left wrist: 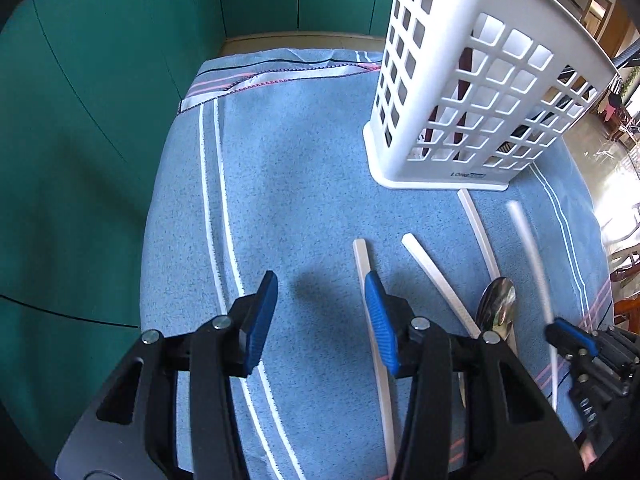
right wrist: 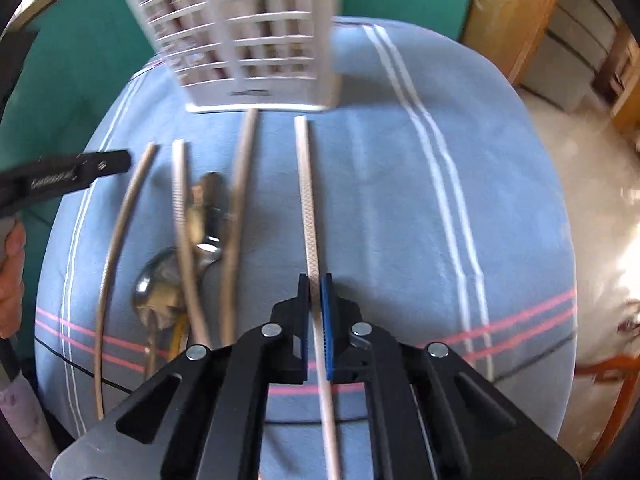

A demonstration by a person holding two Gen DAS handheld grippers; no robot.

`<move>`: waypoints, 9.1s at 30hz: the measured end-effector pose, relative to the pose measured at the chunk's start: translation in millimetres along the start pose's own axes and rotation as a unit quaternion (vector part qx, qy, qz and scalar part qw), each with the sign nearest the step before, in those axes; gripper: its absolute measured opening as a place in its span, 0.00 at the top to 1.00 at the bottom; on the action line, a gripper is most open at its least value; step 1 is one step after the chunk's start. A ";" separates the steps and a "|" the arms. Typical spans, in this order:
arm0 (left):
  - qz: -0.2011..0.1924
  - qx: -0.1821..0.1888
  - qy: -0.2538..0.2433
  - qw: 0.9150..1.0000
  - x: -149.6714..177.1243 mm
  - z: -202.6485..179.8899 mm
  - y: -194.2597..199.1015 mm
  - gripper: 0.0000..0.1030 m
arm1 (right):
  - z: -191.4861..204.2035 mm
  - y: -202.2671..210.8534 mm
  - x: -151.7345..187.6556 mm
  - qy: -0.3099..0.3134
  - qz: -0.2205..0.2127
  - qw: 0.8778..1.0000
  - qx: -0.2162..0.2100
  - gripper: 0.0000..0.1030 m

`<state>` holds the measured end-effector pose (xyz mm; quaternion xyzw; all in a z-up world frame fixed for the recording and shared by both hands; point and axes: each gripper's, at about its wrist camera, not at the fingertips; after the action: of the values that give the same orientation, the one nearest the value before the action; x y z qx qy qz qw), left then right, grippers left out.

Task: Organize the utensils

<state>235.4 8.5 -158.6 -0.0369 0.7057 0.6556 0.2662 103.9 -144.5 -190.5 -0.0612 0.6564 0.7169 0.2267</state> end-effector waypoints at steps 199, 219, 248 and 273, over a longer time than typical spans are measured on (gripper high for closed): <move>-0.032 -0.023 -0.042 0.998 -0.8 -44.6 24.1 0.44 | -39.3 39.5 5.8 -0.003 -0.017 0.997 -0.071 0.94; -0.026 -0.020 -0.036 0.999 -2.1 -40.2 22.0 0.41 | -18.5 3.7 -33.3 0.006 -0.004 0.996 -0.088 0.94; 0.006 -0.035 0.017 0.999 -2.7 -5.7 3.6 0.39 | -17.4 18.7 -80.4 -0.065 -0.049 0.994 -0.079 0.63; 0.028 -0.008 -0.029 0.999 -7.0 -37.5 -21.9 0.90 | 7.7 -48.2 -122.4 -0.007 -0.020 1.000 -0.005 0.93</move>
<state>238.0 -32.0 -175.6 0.0003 0.6933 0.6690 0.2680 233.9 -165.3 -186.3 -0.0702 0.6498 0.7160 0.2454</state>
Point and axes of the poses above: each gripper's, at about its wrist camera, not at the fingertips, and y roughly against the way its jaws point, z to its left, x to its underside, and after that the axes turned 7 degrees about -y, right-handed
